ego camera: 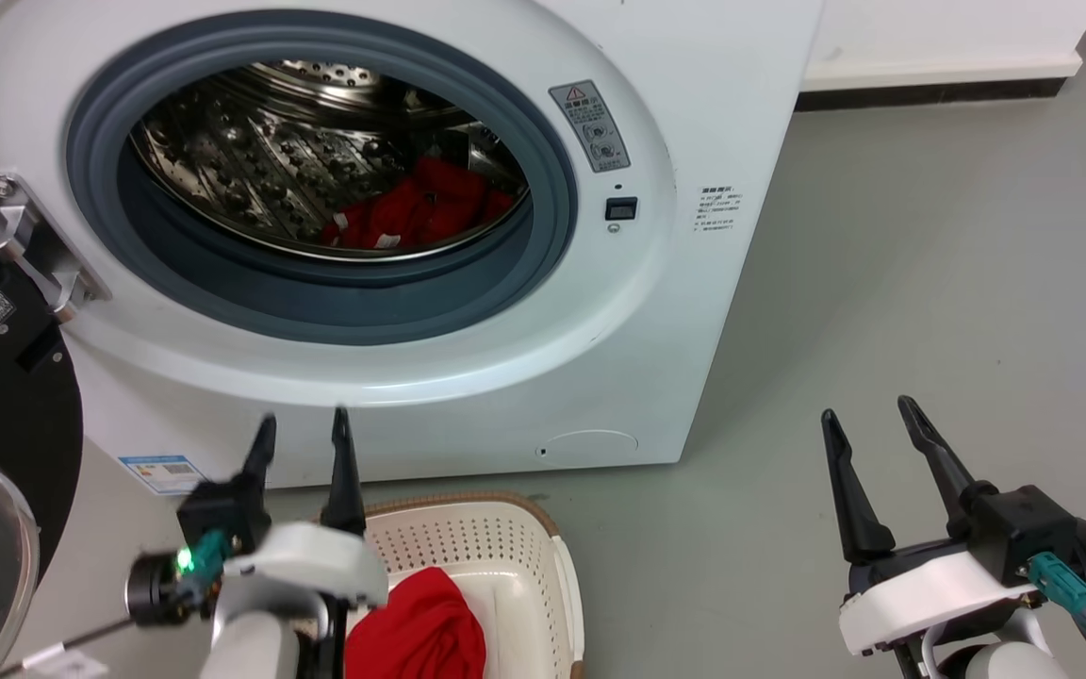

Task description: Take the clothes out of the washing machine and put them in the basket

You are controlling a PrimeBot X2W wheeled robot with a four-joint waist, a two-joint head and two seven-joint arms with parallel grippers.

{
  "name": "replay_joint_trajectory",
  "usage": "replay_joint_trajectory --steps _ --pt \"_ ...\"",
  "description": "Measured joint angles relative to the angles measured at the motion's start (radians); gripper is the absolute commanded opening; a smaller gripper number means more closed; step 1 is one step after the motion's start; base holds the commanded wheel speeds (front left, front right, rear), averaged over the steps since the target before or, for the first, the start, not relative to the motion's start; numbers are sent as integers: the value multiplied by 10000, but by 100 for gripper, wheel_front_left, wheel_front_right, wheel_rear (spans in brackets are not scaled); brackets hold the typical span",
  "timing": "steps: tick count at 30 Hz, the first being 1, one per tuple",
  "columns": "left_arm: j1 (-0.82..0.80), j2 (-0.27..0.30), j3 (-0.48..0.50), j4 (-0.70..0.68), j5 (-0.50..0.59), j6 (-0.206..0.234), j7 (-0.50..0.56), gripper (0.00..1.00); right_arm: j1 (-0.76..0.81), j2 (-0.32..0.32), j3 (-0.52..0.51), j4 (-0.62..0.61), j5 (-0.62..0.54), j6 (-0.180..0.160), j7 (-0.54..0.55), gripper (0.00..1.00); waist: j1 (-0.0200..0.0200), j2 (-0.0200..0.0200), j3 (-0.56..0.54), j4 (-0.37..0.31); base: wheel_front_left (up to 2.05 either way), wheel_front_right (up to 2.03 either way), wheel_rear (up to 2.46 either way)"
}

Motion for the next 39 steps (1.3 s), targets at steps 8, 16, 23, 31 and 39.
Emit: replay_joint_trajectory --steps 8,16,23,31,39 --pt "-1534 23 136 134 178 -98 0 100 -211 0 36 -290 4 0 42 100 1 0 538 -66 0 0 0" --pt "-3780 560 372 1687 268 -362 0 100 -699 0 236 -548 176 0 -61 100 3 0 1483 -339 0 0 0" --pt "-6433 1262 309 4057 445 -456 119 100 -1340 -4 617 -679 399 0 -255 100 3 0 2819 -760 0 0 0" --pt "-9164 2393 25 5825 828 -535 1210 100 -2103 -6 1129 -384 922 0 -619 100 4 0 4376 -1414 0 0 0" --pt "-11198 3269 -481 7026 1258 -771 3469 100 -2633 -8 1664 -69 1438 0 -825 100 4 0 5362 -2122 0 0 0"
